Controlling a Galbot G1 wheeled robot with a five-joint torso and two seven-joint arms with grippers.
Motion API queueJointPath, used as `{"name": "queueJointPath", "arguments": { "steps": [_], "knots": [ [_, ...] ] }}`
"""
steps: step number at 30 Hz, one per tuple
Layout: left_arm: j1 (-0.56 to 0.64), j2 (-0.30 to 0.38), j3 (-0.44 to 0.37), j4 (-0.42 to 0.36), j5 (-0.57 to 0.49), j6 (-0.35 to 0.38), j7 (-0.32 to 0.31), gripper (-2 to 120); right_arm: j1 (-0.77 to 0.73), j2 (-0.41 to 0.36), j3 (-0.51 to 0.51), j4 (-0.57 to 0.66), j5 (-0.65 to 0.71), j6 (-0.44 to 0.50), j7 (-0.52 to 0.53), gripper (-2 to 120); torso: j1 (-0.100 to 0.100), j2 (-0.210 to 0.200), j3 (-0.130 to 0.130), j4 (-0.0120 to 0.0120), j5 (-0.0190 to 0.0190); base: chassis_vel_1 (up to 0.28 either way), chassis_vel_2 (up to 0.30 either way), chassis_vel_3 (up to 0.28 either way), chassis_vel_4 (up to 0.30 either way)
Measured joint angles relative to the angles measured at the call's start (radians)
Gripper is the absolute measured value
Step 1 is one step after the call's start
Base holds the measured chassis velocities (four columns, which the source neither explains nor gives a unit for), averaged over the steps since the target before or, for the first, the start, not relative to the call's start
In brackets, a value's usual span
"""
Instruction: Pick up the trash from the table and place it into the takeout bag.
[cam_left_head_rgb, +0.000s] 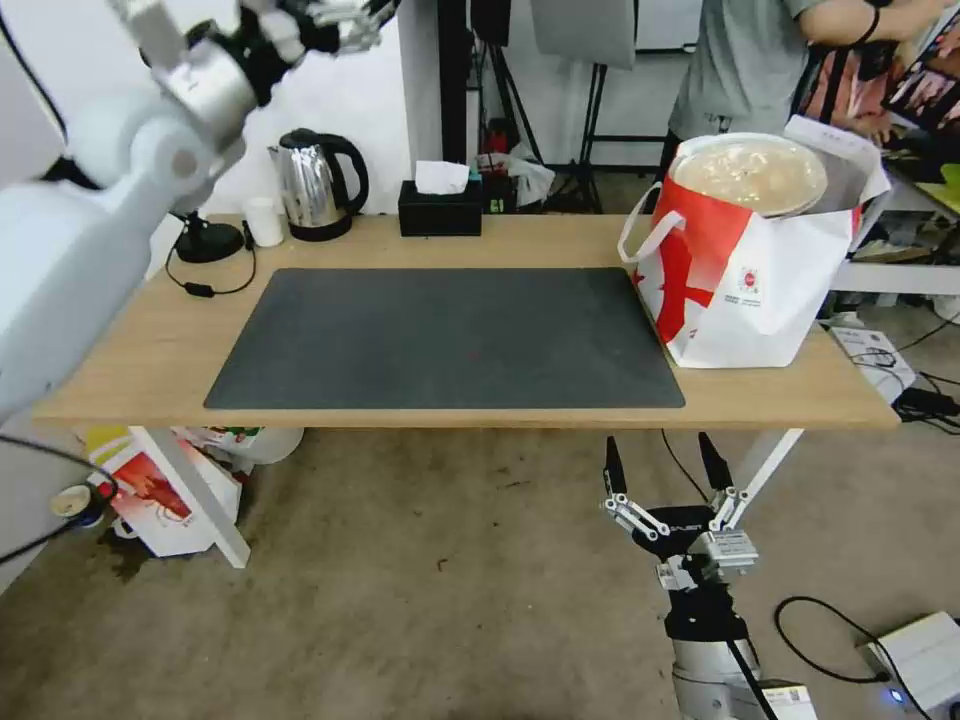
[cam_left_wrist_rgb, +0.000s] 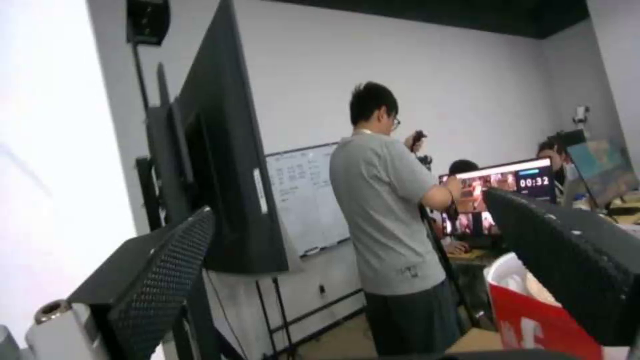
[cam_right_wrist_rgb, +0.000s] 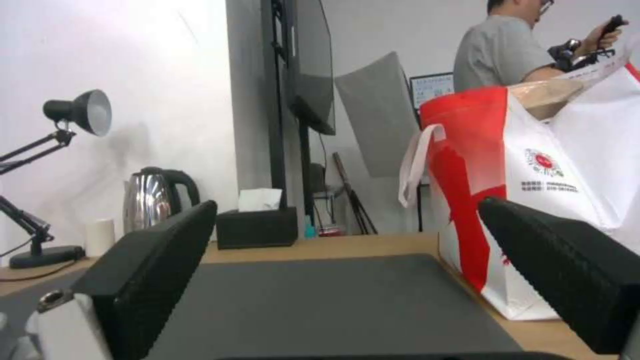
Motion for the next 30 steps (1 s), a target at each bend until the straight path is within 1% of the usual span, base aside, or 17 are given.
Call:
{"name": "queueJointPath", "arguments": {
  "steps": [1,2,5,6,11,12,15,17,19,20,22,23,24,25,26,28,30],
  "knots": [
    [0.04,0.005,-0.038,-0.022,-0.001,0.001,-0.003,100,0.0,0.0,0.0,0.0,0.0,0.0,0.0,100,0.0,0.0,0.0,0.0001,0.0,0.0,0.0,0.0,0.0],
    [0.04,0.005,-0.038,-0.022,-0.001,0.001,-0.003,100,0.0,0.0,0.0,0.0,0.0,0.0,0.0,100,0.0,0.0,0.0,0.0001,0.0,0.0,0.0,0.0,0.0],
    [0.139,0.014,-0.136,-0.081,-0.003,0.001,-0.012,100,0.0,0.0,0.0,0.0,0.0,0.0,0.0,100,0.0,0.0,0.0,0.0,0.0003,0.0,0.0,0.0,0.0],
    [0.139,0.014,-0.136,-0.081,-0.003,0.001,-0.012,100,0.0,0.0,0.0,0.0,0.0,0.0,0.0,100,0.0,0.0,0.0,0.0,0.0003,0.0,0.0,0.0,0.0],
    [0.246,0.026,-0.205,-0.151,-0.025,-0.006,-0.022,100,0.0,0.0,0.0,0.0,0.0,0.0,0.0,100,0.0,0.0,0.0,-0.0002,0.0004,0.0,0.0,0.0,0.0],
    [0.246,0.026,-0.205,-0.151,-0.025,-0.006,-0.022,100,0.0,0.0,0.0,0.0,0.0,0.0,0.0,100,0.0,0.0,0.0,-0.0002,0.0004,0.0,0.0,0.0,0.0],
    [0.343,0.014,-0.277,-0.195,-0.019,-0.009,-0.024,100,0.0,0.0,0.0,0.0,0.0,0.0,0.0,100,0.0,0.0,0.0,-0.0002,0.0004,0.0,0.0,0.0,0.0],
    [0.368,0.01,-0.297,-0.206,-0.015,-0.009,-0.024,100,0.0,0.0,0.0,0.0,0.0,0.0,0.0,100,0.0,0.0,0.0,-0.0002,0.0004,0.0,0.0,0.0,0.0],
    [0.451,-0.004,-0.363,-0.238,0.0,-0.01,-0.024,100,0.0,0.0,0.0,0.0,0.0,0.0,0.0,100,0.0,0.0,0.0,-0.0001,0.0004,0.0,0.0,0.0,0.0],
    [0.519,-0.017,-0.422,-0.265,0.009,-0.01,-0.024,100,0.0,0.0,0.0,0.0,0.0,0.0,0.0,100,0.0,0.0,0.0,0.0,0.0,0.0,0.0,0.0,0.0],
    [0.531,-0.019,-0.433,-0.27,0.011,-0.01,-0.024,100,0.0,0.0,0.0,0.0,0.0,0.0,0.0,100,0.0,0.0,0.0,0.0,0.0002,0.0,0.0,0.0,0.0],
    [0.608,-0.033,-0.498,-0.299,0.024,-0.01,-0.024,100,0.0,0.0,0.0,0.0,0.0,0.0,0.0,100,0.0,0.0,0.0,0.0001,0.0003,0.0,0.0,0.0,0.0],
    [0.65,-0.042,-0.529,-0.317,0.029,-0.01,-0.024,100,0.0,0.0,0.0,0.0,0.0,0.0,0.0,100,0.0,0.0,0.0,0.0001,0.0003,0.0,0.0,0.0,0.0],
    [0.65,-0.042,-0.529,-0.317,0.029,-0.01,-0.024,100,0.0,0.0,0.0,0.0,0.0,0.0,0.0,100,0.0,0.0,0.0,0.0001,0.0003,0.0,0.0,0.0,0.0],
    [0.678,-0.048,-0.55,-0.329,0.032,-0.01,-0.024,100,0.0,0.0,0.0,0.0,0.0,0.0,0.0,100,0.0,0.0,0.0,0.0001,0.0002,0.0,0.0,0.0,0.0],
    [0.774,-0.08,-0.618,-0.376,0.049,-0.009,-0.025,100,0.0,0.0,0.0,0.0,0.0,0.0,0.0,100,0.0,0.0,0.0,0.0,0.0003,0.0,0.0,0.0,0.0],
    [0.788,-0.086,-0.627,-0.382,0.053,-0.009,-0.025,100,0.0,0.0,0.0,0.0,0.0,0.0,0.0,100,0.0,0.0,0.0,0.0,0.0003,0.0,0.0,0.0,0.0]
  ]
}}
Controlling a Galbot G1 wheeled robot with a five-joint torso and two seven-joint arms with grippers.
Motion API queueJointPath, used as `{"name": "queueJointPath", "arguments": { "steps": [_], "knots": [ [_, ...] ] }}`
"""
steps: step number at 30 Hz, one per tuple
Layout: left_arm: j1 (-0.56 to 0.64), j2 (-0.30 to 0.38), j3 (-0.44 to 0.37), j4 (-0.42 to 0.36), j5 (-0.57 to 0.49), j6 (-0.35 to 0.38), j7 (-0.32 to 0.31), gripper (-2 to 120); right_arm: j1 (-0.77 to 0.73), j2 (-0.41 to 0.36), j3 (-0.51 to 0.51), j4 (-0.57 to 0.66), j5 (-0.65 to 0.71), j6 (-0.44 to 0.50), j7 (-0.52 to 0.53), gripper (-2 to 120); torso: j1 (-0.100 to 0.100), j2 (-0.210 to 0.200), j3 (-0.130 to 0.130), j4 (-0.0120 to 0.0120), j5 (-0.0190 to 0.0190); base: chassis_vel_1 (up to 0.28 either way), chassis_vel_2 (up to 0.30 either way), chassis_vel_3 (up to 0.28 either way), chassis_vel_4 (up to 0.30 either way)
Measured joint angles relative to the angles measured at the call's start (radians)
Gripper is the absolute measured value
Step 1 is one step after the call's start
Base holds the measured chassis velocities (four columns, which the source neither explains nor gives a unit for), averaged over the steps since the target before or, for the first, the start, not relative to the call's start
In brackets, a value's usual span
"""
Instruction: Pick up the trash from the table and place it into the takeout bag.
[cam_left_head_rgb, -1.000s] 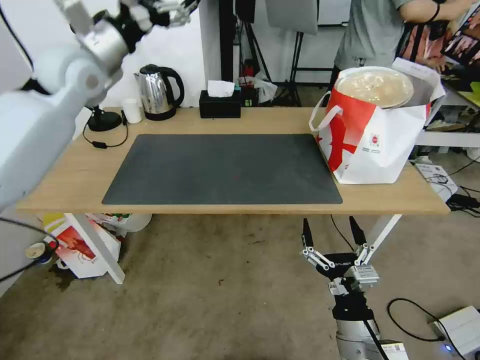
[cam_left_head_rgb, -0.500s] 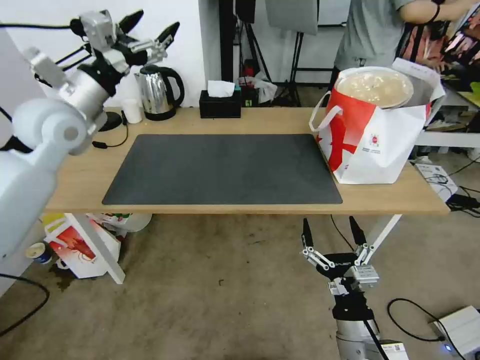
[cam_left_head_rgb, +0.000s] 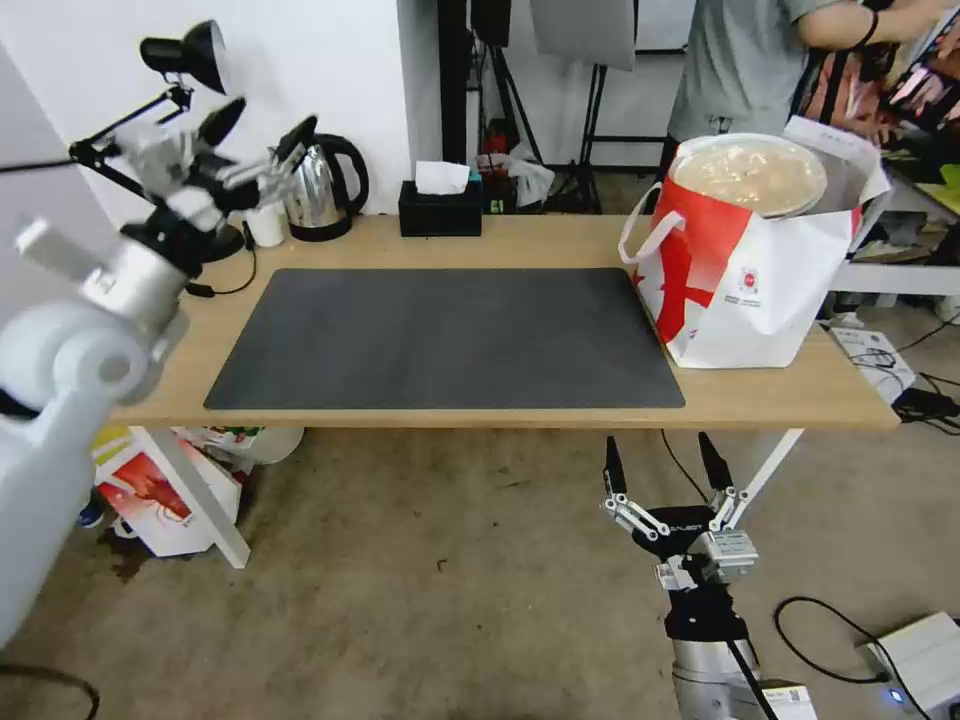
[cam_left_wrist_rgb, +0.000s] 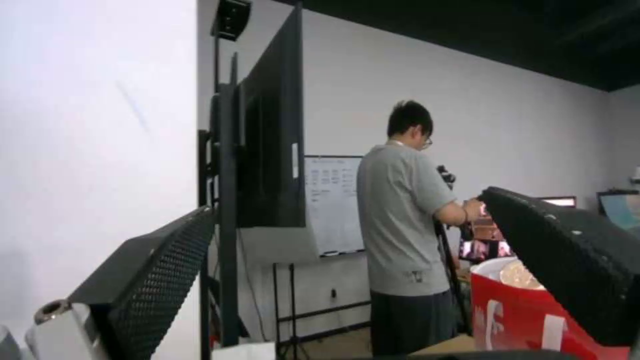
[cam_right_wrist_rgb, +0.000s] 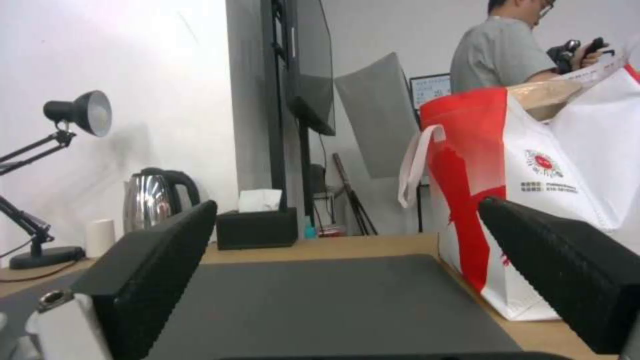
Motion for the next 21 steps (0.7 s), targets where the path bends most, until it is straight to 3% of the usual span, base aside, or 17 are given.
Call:
{"name": "queueJointPath", "arguments": {
  "steps": [3,4,8,21],
  "knots": [
    [0.13,-0.082,-0.094,-0.053,0.04,-0.001,0.0,100,0.0,0.0,0.0,0.0,0.0,0.0,0.0,100,0.0,0.0,0.0,0.0001,0.0,0.0,0.0,0.0,0.0],
    [0.13,-0.082,-0.094,-0.053,0.04,-0.001,0.0,100,0.0,0.0,0.0,0.0,0.0,0.0,0.0,100,0.0,0.0,0.0,0.0001,0.0,0.0,0.0,0.0,0.0],
    [0.214,-0.189,-0.162,-0.087,0.086,-0.016,0.006,100,0.0,0.0,0.0,0.0,0.0,0.0,0.0,100,0.0,0.0,0.0,0.0,0.0001,0.0,0.0,0.0,0.0],
    [0.406,-0.415,-0.223,-0.175,0.205,-0.054,0.002,100,0.0,0.0,0.0,0.0,0.0,0.0,0.0,100,0.0,0.0,0.0,0.0001,0.0001,0.0,0.0,0.0,0.0]
  ]
}}
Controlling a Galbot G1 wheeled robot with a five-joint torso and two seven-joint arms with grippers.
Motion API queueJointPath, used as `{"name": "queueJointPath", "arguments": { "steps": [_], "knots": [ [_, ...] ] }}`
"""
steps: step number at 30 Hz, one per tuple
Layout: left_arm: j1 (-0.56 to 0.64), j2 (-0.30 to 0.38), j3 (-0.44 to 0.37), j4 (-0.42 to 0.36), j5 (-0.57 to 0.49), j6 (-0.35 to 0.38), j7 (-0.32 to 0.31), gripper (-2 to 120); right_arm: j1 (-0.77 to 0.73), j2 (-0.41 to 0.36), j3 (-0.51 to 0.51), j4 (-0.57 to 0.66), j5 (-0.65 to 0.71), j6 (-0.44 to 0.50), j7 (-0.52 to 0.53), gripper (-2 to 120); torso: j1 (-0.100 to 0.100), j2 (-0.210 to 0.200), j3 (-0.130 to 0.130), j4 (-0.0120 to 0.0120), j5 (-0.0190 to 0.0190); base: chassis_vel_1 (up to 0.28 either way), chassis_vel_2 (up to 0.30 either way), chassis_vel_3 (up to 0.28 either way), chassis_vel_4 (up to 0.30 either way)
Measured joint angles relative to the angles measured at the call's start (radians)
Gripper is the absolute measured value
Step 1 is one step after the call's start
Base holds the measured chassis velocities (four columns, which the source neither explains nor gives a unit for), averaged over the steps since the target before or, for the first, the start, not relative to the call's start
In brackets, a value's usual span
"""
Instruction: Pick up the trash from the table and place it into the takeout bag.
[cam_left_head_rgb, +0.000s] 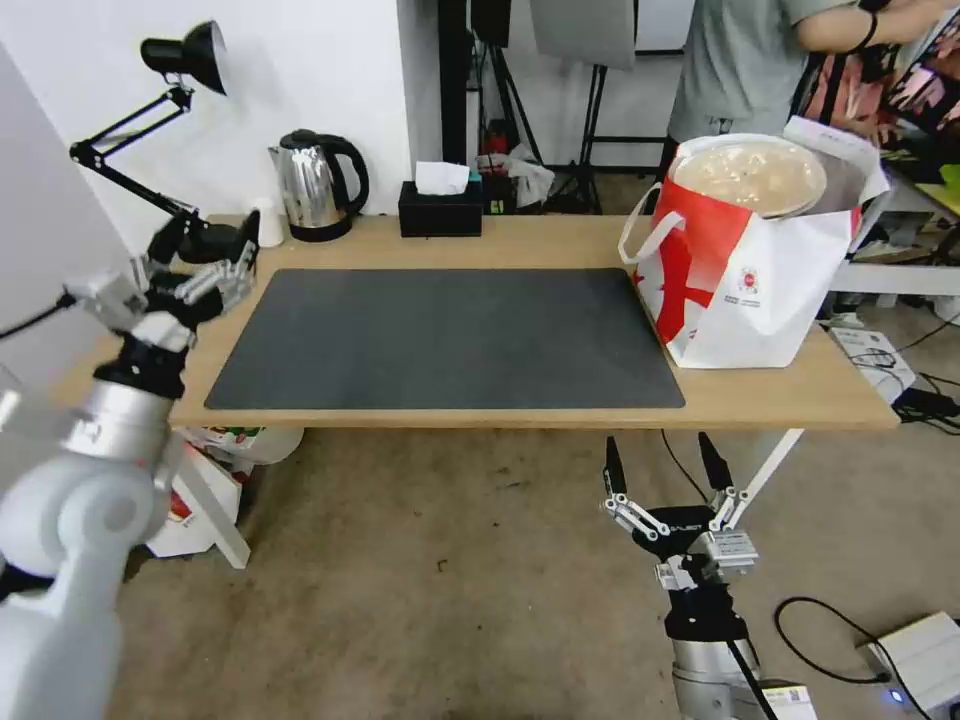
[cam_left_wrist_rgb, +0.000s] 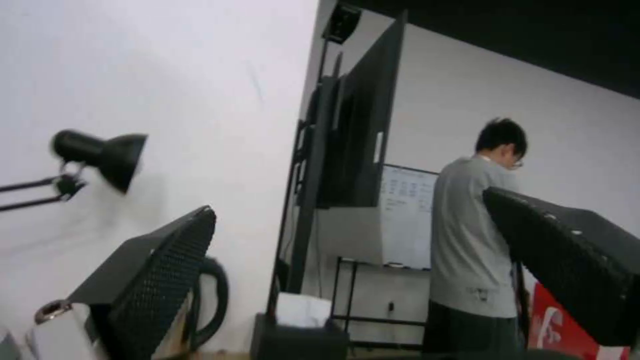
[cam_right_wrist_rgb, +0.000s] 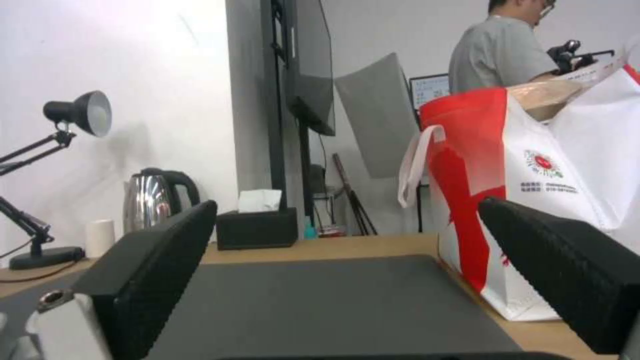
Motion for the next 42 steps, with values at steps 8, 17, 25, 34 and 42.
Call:
{"name": "queueJointPath", "arguments": {
  "steps": [8,17,25,34,42],
  "knots": [
    [0.095,-0.102,-0.023,-0.063,0.033,-0.027,-0.004,100,0.0,0.0,0.0,0.0,0.0,0.0,0.0,100,0.0,0.0,0.0,-0.0001,0.0001,0.0,0.0,0.0,0.0],
    [0.201,-0.178,-0.01,-0.097,0.107,-0.052,0.006,100,0.0,0.0,0.0,0.0,0.0,0.0,0.0,100,0.0,0.0,0.0,-0.0001,0.0,0.0,0.0,0.0,0.0],
    [0.286,-0.256,0.029,-0.04,0.192,-0.135,0.083,100,0.0,0.0,0.0,0.0,0.0,0.0,0.0,100,0.0,0.0,0.0,-0.0001,-0.0001,0.0,0.0,0.0,0.0],
    [0.31,-0.274,0.048,-0.003,0.257,-0.185,0.115,100,0.0,0.0,0.0,0.0,0.0,0.0,0.0,100,0.0,0.0,0.0,-0.0001,0.0,0.0,0.0,0.0,0.0],
    [0.335,-0.288,0.048,0.034,0.287,-0.254,0.136,100,0.0,0.0,0.0,0.0,0.0,0.0,0.0,100,0.0,0.0,0.0,-0.0001,0.0,0.0,0.0,0.0,0.0]
  ]
}}
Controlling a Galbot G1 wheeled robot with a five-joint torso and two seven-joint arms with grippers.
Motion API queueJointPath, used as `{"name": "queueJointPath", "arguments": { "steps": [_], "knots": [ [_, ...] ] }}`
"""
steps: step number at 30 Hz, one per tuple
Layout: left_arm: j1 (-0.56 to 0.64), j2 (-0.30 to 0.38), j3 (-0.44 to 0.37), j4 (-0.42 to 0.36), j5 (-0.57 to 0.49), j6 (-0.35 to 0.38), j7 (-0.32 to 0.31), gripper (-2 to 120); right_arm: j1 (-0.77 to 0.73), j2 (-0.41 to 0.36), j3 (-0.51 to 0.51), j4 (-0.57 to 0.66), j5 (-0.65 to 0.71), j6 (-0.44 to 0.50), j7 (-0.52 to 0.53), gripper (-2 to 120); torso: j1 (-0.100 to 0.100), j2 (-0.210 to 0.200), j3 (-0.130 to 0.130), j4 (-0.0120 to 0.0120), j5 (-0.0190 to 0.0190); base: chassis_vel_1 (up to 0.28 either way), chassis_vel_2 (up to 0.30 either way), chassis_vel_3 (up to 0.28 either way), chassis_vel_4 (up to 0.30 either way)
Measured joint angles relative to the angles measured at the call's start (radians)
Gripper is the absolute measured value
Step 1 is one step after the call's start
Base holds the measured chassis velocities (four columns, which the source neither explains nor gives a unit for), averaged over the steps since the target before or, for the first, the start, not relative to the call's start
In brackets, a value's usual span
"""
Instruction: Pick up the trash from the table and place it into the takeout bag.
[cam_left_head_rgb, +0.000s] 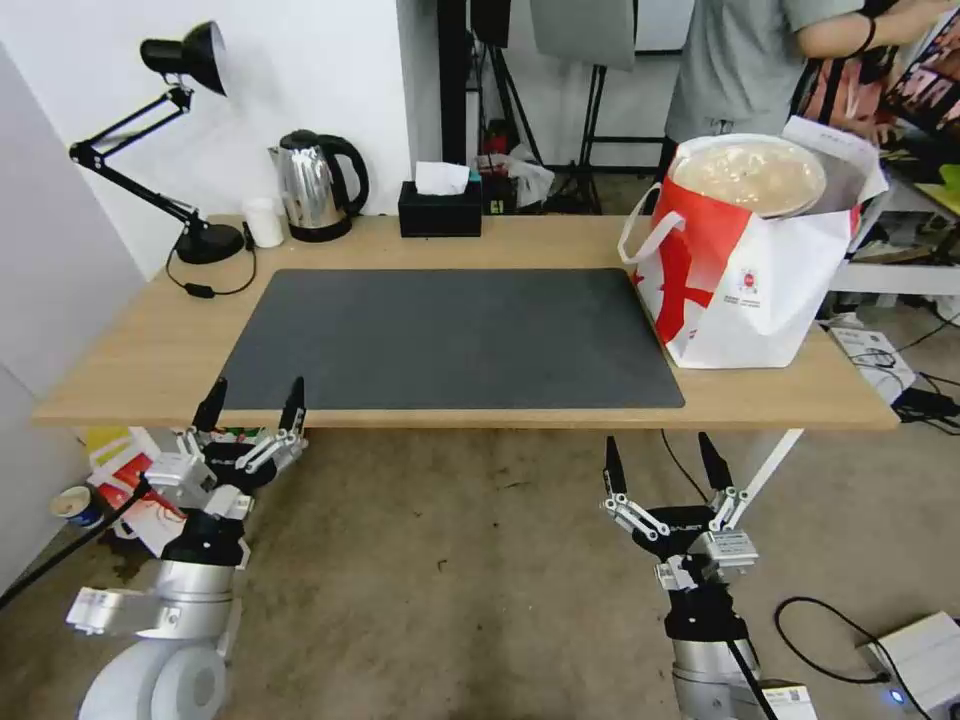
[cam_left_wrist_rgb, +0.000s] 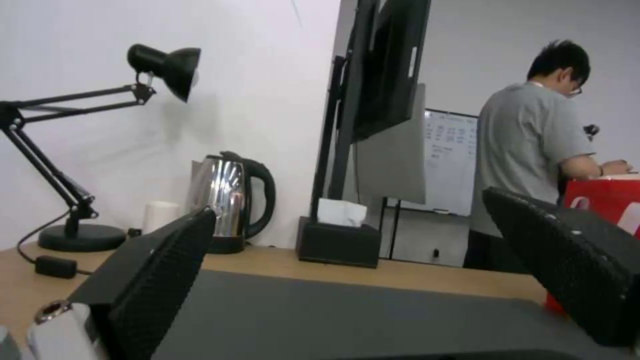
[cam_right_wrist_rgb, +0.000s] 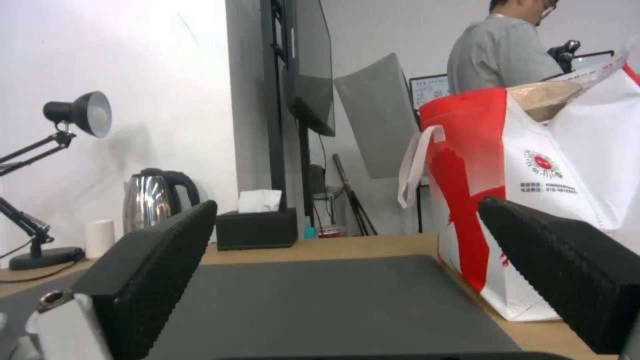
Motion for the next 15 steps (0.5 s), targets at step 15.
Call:
{"name": "queueJointPath", "arguments": {
  "steps": [15],
  "knots": [
    [0.028,-0.003,0.002,-0.002,0.007,-0.032,0.012,100,0.0,0.0,0.0,0.0,0.0,0.0,0.0,100,0.0,0.0,0.0,0.0,0.0,0.0,0.0,0.0,0.0]
  ]
}}
